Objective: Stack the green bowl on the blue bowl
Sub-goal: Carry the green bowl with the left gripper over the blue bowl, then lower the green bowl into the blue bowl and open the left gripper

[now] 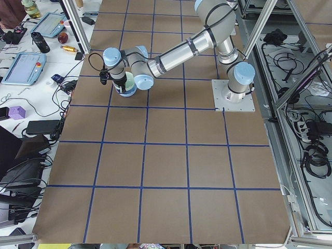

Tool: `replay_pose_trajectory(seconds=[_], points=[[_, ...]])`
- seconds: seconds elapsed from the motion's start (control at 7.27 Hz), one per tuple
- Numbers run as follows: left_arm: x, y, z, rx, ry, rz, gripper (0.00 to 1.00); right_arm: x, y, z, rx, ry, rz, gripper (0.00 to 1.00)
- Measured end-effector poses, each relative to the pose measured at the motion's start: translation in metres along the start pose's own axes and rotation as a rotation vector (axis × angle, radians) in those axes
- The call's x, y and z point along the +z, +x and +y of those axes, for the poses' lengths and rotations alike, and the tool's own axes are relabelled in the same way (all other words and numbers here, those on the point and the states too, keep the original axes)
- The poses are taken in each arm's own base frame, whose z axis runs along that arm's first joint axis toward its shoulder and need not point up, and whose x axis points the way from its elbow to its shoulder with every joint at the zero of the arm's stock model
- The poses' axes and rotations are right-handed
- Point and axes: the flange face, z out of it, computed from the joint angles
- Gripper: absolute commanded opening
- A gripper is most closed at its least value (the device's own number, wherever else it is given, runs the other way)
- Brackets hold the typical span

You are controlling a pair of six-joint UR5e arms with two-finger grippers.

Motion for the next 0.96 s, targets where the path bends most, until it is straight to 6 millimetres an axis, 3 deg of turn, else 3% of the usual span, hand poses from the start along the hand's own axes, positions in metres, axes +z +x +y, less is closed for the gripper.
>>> replay_pose_trajectory(seconds=[0.83, 0.96], points=[[0.018, -0.003, -0.001, -0.005, -0.02, 0.004, 0.0, 0.0, 0.0, 0.0, 0.0, 0.0, 0.0, 1.0], [0.019, -0.003, -0.001, -0.006, -0.022, 0.005, 0.26, 0.0, 0.0, 0.0, 0.0, 0.0, 0.0, 1.0]])
